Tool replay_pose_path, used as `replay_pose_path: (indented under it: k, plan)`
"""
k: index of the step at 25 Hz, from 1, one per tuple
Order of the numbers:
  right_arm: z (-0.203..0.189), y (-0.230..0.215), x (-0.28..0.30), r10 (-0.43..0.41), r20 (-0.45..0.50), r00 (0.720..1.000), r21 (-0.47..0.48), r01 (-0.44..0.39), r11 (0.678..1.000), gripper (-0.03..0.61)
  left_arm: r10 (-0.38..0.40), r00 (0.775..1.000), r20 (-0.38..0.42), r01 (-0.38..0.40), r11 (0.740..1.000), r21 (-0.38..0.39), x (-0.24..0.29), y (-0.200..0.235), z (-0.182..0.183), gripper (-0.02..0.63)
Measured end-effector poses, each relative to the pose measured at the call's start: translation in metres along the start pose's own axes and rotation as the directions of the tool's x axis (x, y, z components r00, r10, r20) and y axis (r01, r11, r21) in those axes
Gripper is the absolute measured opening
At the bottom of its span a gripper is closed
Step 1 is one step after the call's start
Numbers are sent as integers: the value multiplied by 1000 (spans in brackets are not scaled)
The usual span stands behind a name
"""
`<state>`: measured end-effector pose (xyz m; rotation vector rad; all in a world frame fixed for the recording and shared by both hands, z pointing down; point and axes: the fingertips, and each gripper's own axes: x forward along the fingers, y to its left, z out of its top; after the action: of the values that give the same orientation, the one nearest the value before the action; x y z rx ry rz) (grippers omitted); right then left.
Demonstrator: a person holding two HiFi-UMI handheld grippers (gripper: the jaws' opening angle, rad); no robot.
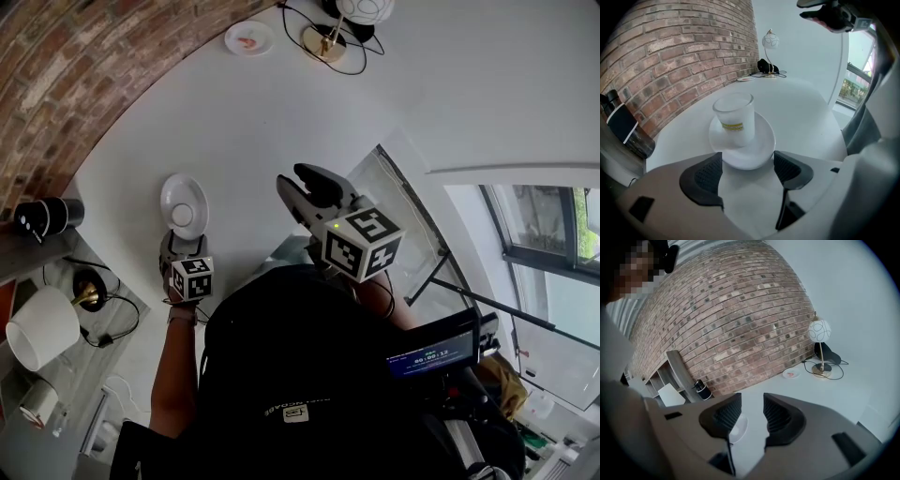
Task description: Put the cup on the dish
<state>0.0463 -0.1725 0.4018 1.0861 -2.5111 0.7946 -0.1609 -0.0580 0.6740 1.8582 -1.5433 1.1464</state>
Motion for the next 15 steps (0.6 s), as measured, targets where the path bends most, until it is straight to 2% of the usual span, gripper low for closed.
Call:
replay_pose_path:
  k: [5,10,15]
  plan:
    - [-2,3,0,12,-1,1000,-2,-12,1000,147,16,1000,5,-16,1000,-6,-1,1,0,330]
    - [-1,9,-1,31,-5,1000,-14,-31,999,147,3,1000,1,-3,998,-70,-17,4,-3,330]
    - [-1,23,12,114,-39,993,-45,-115,992,147,52,998,46,-46,990,-133,-53,11,10,330]
